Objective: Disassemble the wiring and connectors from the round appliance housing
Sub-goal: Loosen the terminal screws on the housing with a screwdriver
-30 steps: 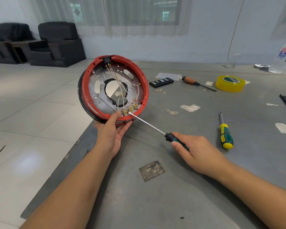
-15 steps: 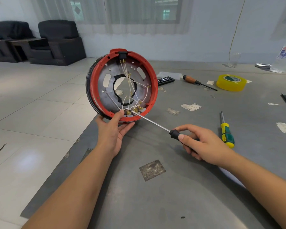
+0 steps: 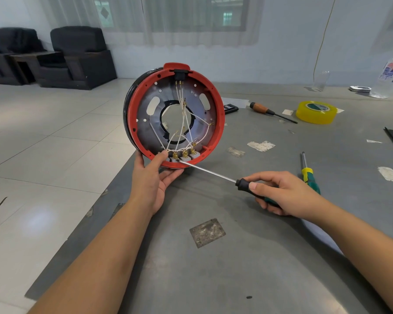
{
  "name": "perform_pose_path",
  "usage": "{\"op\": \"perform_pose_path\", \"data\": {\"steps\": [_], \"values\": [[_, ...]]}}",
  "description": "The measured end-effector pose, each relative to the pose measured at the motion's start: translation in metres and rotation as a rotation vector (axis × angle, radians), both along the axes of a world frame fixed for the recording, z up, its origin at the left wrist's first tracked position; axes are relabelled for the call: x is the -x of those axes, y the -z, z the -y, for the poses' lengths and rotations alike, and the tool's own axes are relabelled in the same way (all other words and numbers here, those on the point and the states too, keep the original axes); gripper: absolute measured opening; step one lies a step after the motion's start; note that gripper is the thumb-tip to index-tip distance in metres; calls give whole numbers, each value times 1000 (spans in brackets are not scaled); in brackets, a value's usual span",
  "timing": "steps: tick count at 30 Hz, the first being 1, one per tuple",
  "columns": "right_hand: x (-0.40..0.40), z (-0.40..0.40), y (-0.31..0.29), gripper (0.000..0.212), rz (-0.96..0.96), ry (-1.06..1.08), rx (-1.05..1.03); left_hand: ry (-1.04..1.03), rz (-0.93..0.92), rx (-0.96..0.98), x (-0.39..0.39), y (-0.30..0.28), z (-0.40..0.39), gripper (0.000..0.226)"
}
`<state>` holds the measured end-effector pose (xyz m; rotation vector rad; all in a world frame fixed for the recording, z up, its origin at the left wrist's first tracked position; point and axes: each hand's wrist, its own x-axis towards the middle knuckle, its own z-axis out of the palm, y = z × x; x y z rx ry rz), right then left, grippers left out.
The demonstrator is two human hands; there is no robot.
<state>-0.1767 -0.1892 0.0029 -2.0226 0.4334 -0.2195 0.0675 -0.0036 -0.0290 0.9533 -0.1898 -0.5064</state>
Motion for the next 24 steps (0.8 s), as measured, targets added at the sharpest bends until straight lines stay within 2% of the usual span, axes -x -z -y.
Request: {"op": "perform_pose_path", "data": {"steps": [16,19,22,24], "values": [[1,7,6,19,11,-29,-71,25,38,-46,-4,2,0,62],[1,6,8,28,7,-44,-78,32,20,-45,-4,2,-1,49],[0,5,11,29,20,-48,-76,28,-10,-37,-4,2,-3,27],[-1,3,12,30,28,-48,-76,24,-23,-37,-4,1,-3,20]]}}
